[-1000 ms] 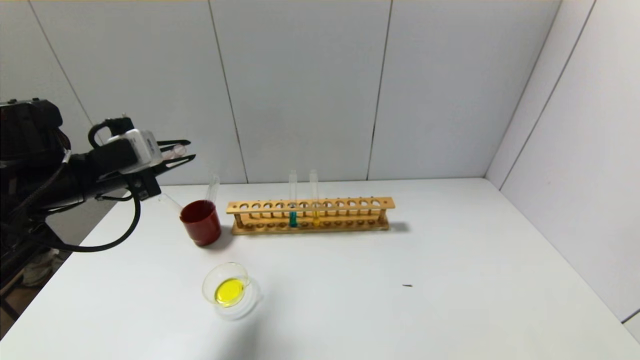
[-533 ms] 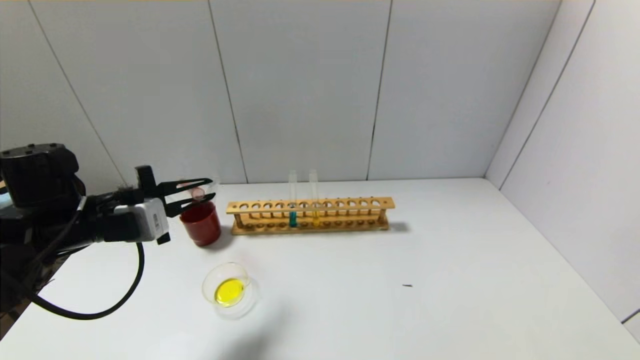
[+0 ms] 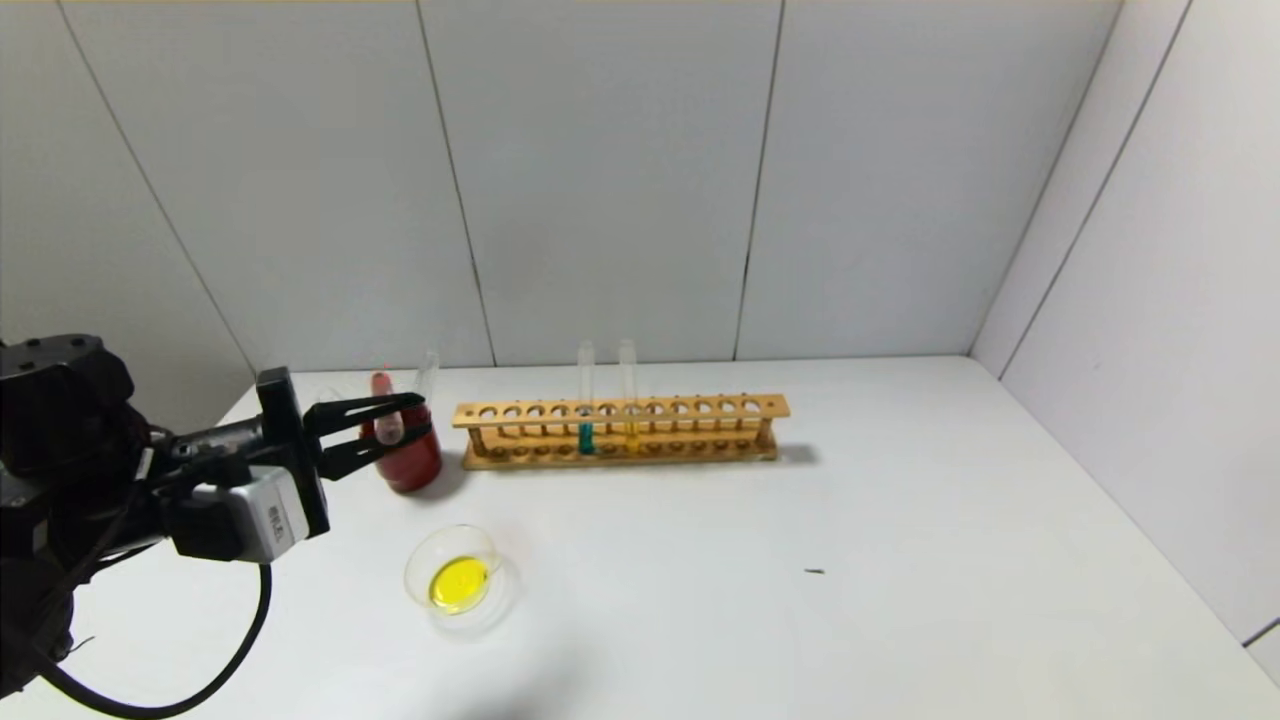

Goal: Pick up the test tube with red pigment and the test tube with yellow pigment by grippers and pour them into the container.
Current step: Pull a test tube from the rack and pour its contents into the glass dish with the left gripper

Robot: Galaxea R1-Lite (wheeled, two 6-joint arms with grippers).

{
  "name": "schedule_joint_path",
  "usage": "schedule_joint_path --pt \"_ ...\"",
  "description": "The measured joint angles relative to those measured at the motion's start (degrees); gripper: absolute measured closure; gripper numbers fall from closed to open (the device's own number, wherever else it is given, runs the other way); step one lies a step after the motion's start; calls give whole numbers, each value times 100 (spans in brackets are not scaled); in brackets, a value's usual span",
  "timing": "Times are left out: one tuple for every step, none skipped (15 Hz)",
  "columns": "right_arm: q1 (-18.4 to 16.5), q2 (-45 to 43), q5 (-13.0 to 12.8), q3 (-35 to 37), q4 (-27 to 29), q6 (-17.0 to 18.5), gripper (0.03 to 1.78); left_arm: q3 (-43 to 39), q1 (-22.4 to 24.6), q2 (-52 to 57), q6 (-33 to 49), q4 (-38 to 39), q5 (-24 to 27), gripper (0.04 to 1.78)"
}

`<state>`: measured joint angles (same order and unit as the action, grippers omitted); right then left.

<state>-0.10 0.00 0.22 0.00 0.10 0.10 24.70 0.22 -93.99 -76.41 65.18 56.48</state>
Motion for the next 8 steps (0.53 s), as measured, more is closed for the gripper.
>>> schedule_joint_path --pt "0 0 0 0 0 0 6 -201 -9 0 -5 50 30 150" --pt "0 0 2 0 0 0 6 -367 -9 -6 -46 72 116 150" --pt "0 0 2 0 0 0 6 -419 -9 -35 -151 77 223 150" --pt "0 0 2 0 0 0 6 -362 -9 -94 -322 78 330 150" --pt "0 0 2 0 0 0 6 -229 -9 -182 -495 78 410 150" --pt "0 0 2 0 0 0 6 -78 -9 -304 -634 74 457 150" --pt "0 0 2 0 0 0 6 74 -6 -457 -716 68 479 150" --pt "0 0 0 0 0 0 6 208 -6 -595 -785 66 488 150"
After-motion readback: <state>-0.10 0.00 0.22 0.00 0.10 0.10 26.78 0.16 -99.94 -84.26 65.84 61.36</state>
